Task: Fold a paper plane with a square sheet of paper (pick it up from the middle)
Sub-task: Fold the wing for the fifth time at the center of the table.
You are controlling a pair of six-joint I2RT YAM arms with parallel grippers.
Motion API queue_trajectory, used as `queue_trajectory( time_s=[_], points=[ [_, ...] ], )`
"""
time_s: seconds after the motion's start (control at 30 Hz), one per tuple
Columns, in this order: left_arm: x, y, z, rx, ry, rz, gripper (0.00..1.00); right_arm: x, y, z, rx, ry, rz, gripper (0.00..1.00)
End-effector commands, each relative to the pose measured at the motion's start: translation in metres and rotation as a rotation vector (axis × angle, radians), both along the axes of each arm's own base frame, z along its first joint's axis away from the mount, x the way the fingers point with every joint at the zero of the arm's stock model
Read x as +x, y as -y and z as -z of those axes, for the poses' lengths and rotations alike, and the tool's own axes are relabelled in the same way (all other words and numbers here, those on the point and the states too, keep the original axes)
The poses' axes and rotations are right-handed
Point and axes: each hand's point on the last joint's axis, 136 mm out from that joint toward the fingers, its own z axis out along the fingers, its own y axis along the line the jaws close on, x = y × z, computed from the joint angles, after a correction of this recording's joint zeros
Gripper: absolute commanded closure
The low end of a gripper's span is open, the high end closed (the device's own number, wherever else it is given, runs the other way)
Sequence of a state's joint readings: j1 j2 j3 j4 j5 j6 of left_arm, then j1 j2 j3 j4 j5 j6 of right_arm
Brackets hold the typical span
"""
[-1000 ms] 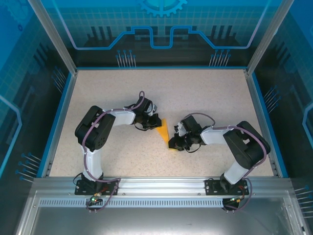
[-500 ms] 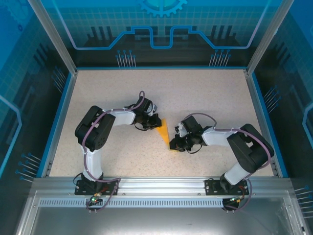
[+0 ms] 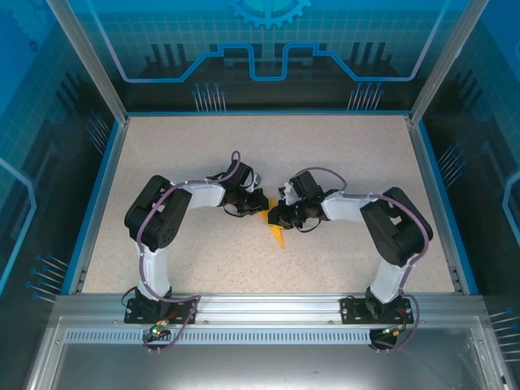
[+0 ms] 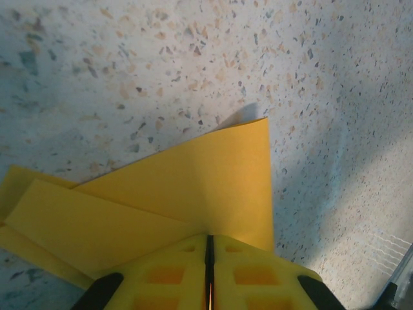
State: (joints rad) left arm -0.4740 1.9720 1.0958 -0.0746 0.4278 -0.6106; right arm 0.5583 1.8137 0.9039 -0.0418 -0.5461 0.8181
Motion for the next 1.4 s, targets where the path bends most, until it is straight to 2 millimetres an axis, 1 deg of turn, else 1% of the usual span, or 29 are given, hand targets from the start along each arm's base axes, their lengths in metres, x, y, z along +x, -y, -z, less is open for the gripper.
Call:
queue_trajectory(
  time_s=[0.0,0.1,0.13,0.17,0.27,0.43,0.53,0.67,0.93,1.0,1.1,1.23,1.37],
  points=[
    [-0.013,-0.011,0.023,0.065,-0.063,0.025,0.88,-0.012,0.005,0.018,-0.071,-0.066,-0.023,0.86],
    [-0.012,-0.01,0.017,0.057,-0.047,0.026,0.87,-0.022,0.015,0.031,-0.103,-0.091,-0.015,0.88],
    [-0.011,-0.009,0.014,0.054,-0.041,0.028,0.86,-0.022,0.016,0.031,-0.107,-0.087,-0.015,0.88],
    [-0.009,-0.008,0.01,0.049,-0.033,0.032,0.86,-0.032,0.023,0.041,-0.125,-0.113,-0.013,0.88],
    [-0.004,-0.003,-0.012,0.025,0.008,0.047,0.83,-0.039,0.028,0.048,-0.131,-0.131,0.002,0.9],
    [-0.001,-0.001,-0.056,-0.02,0.078,0.033,0.76,-0.041,0.027,0.052,-0.133,-0.134,0.018,0.92],
    [-0.005,0.002,-0.065,-0.063,0.078,0.026,0.76,-0.041,0.025,0.052,-0.131,-0.131,0.019,0.92],
    [-0.01,0.001,-0.055,-0.066,0.049,0.016,0.79,-0.04,0.025,0.051,-0.129,-0.126,0.021,0.92],
    [-0.01,0.01,-0.028,-0.123,-0.007,-0.008,0.81,-0.04,0.025,0.052,-0.132,-0.129,0.025,0.92],
    [-0.011,0.009,-0.02,-0.115,-0.02,-0.014,0.81,-0.041,0.026,0.052,-0.133,-0.131,0.025,0.92],
    [-0.01,0.003,-0.006,-0.069,-0.027,-0.031,0.82,-0.042,0.026,0.054,-0.136,-0.136,0.024,0.92],
    [-0.005,-0.013,0.012,0.03,-0.013,-0.073,0.84,-0.044,0.027,0.055,-0.138,-0.14,0.022,0.93],
    [0.003,-0.025,0.018,0.076,0.001,-0.105,0.85,-0.046,0.029,0.054,-0.14,-0.141,0.022,0.93]
  ],
)
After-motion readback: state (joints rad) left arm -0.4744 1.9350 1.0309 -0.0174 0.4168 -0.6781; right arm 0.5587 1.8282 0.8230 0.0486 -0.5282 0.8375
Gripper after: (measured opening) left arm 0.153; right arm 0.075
